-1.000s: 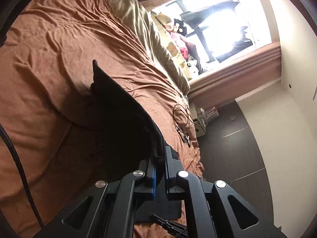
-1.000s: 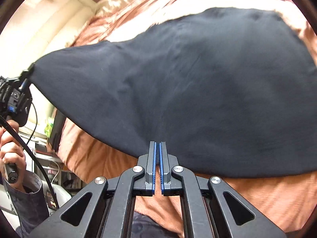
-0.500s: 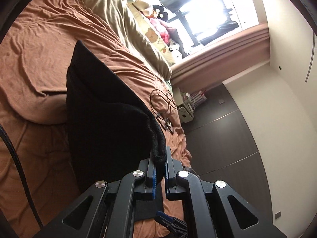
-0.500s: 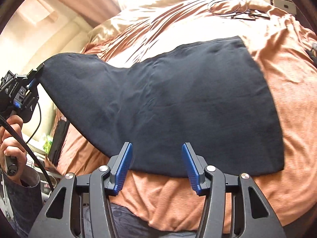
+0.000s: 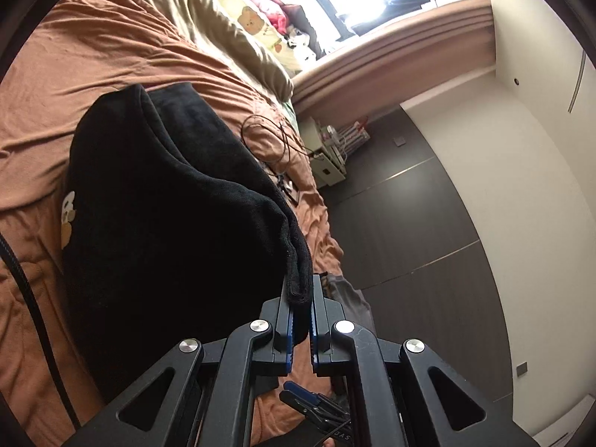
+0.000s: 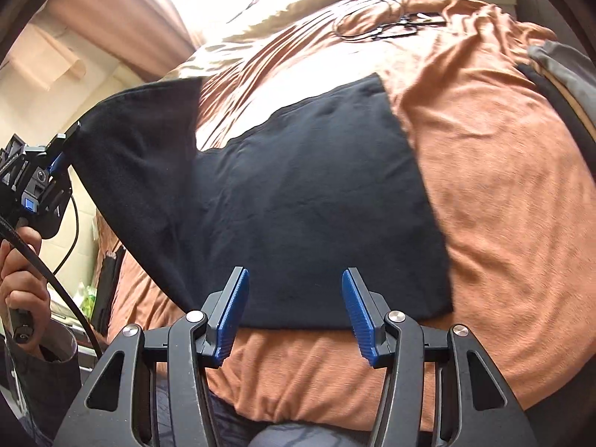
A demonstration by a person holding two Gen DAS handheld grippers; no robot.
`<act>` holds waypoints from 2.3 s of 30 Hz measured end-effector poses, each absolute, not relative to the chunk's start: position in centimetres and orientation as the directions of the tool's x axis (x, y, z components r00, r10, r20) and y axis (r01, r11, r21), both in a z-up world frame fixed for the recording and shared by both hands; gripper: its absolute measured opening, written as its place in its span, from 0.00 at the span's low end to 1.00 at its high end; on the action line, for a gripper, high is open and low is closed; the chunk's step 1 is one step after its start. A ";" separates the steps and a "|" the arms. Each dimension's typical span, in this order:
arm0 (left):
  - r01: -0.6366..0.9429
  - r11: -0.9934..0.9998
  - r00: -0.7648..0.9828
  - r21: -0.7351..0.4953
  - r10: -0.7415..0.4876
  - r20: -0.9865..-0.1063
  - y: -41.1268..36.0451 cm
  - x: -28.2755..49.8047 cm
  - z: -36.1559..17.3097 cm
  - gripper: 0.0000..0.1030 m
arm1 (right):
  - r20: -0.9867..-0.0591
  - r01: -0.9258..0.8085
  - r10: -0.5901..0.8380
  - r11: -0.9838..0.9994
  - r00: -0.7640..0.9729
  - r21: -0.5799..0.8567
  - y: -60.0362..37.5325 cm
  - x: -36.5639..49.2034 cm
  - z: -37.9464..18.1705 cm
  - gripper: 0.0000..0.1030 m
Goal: Fold small clothes
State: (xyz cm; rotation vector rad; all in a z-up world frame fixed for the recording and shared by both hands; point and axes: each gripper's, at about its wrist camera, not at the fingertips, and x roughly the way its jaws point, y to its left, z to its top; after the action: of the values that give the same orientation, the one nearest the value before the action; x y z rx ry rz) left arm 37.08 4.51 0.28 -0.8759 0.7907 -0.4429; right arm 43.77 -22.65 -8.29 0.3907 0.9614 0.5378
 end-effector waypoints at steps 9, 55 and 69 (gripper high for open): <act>0.065 0.632 0.484 -0.773 -0.697 -0.529 -4.0 38.9 -2.9 0.06 | -0.671 -0.177 0.573 0.806 0.470 0.565 -26.8 41.6 -9.2 0.49; 0.068 0.817 0.204 -0.573 -0.573 -0.793 -11.5 39.2 -12.3 0.57 | -0.631 -0.070 0.633 0.729 0.448 0.681 -32.6 41.5 -13.0 0.49; -0.101 0.856 0.323 -0.507 -0.454 -0.831 4.7 36.8 -12.0 0.57 | -0.602 -0.061 0.707 0.665 0.370 0.744 -29.4 46.1 -15.7 0.49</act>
State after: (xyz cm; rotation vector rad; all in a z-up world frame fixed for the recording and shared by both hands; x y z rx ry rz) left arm 36.83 4.73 -11.95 -0.5257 1.2350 -0.2457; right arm 46.13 -29.36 -15.65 0.7015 1.0905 0.5478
